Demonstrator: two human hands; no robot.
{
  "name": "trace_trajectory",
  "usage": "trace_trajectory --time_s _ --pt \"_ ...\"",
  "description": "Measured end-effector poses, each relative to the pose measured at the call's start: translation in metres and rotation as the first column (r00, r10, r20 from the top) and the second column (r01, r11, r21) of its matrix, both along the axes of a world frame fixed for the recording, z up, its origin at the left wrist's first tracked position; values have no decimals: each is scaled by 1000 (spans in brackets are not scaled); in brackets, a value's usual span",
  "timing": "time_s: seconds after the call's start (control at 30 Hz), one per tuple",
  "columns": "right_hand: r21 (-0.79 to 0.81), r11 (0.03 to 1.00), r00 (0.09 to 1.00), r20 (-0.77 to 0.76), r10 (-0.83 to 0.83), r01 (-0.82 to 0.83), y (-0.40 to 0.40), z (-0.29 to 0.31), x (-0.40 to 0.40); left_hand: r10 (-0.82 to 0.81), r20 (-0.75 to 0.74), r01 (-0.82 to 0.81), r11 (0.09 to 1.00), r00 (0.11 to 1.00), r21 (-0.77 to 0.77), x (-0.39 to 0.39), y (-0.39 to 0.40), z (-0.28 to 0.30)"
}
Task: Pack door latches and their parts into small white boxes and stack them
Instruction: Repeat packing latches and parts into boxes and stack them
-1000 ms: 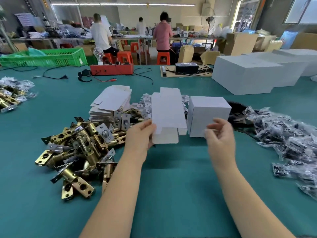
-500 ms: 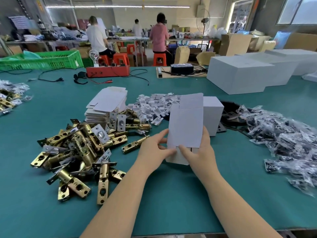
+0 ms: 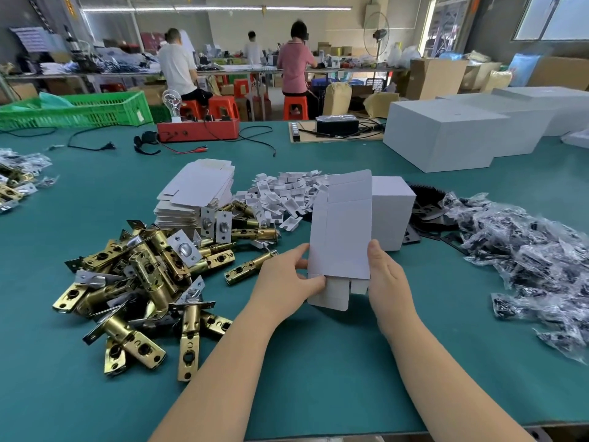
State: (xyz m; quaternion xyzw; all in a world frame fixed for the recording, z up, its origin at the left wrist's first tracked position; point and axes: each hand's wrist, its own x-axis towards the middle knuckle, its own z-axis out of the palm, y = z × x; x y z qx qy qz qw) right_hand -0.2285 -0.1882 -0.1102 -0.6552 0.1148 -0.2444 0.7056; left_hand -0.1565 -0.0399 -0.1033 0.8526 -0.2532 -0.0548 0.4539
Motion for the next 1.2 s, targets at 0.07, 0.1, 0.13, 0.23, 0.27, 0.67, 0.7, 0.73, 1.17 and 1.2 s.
trace_trajectory --time_s 0.07,0.1,0.13,0.23,0.27,0.67,0.7,0.73,1.17,1.2 --pt "21 999 999 -7 43 -43 -5 1 0 2 2 -2 1000 1000 7 0 0 0" --pt "27 998 998 -10 62 -62 -7 1 0 2 -5 -2 1000 1000 4 1 0 -1" --pt "29 996 997 -12 81 -81 -9 2 0 2 -13 -2 1000 1000 -1 1 1 -1" --pt "5 991 991 1 131 -131 -10 5 0 24 -5 -24 1000 1000 -2 1 1 -1" --pt "-12 989 990 6 144 -144 -9 5 0 44 29 -45 999 999 10 0 1 0" --pt "-470 881 999 -25 40 -47 6 -5 -2 137 28 -131 980 990 -150 -7 -4 7" --pt "-470 883 1000 -11 15 -18 5 -5 -3 122 8 -119 981 992 -153 -8 -4 9" --pt "-466 885 1000 11 -14 17 5 -6 -4 101 -19 -103 983 995 -155 -8 -5 10" --pt "-622 783 971 -170 -169 27 0 -4 -1 -50 -192 -15 946 980 -323 -14 -6 13" --pt "-622 782 970 -171 -174 31 0 -4 0 -84 -213 1 932 973 -363 -14 -7 12"
